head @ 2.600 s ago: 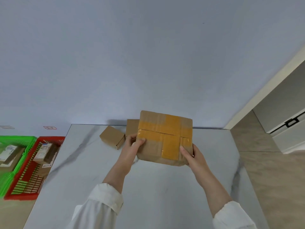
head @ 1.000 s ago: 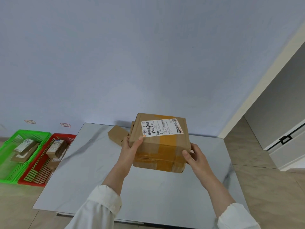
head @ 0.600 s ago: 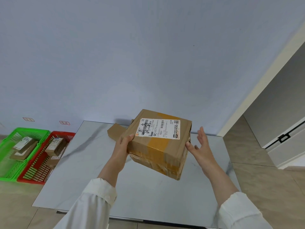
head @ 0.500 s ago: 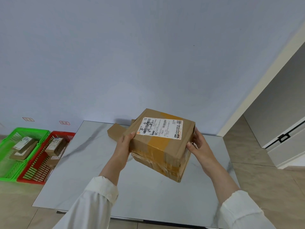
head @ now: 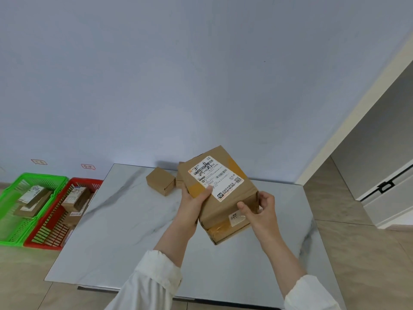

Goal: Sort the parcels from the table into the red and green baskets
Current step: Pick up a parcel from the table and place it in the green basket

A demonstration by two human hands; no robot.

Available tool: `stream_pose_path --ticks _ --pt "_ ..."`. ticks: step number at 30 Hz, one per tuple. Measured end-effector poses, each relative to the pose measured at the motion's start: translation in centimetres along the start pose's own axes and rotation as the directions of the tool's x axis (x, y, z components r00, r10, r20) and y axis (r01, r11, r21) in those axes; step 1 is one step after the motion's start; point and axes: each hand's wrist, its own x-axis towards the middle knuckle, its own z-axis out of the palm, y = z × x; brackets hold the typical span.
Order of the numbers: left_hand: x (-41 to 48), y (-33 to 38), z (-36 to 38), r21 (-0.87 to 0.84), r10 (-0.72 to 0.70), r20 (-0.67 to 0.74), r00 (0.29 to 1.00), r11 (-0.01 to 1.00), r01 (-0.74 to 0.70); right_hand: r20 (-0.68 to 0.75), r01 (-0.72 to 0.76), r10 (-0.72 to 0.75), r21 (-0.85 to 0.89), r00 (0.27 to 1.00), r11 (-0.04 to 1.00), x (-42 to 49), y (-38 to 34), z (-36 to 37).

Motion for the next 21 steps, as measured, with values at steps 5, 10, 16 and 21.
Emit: stream_pose_path --ticks 5,10,16,21 --pt "0.0 1.0 -1.1 0.099 0.057 0.058 0.997 0.993 -0.062 0.073 -0.089 0.088 0.008 0.993 0.996 -0.9 -0.2 0.5" --pt "-0.3 1.1 -1.4 0.22 0.093 0.033 0.995 0.971 -0.098 0.104 -0.179 0.17 0.093 0.98 0.979 -1.2 0.4 1.2" --pt "-1.0 0.1 -1.7 0.246 0.114 0.051 0.992 0.961 -0.123 0.09 -0.182 0.17 0.148 0.981 0.972 -2.0 0.5 2.1" --pt "-1.2 -0.7 -2.5 0.197 0.086 0.028 0.996 0.976 -0.09 0.098 -0.179 0.165 0.158 0.981 0.971 -2.1 -0.1 2.5"
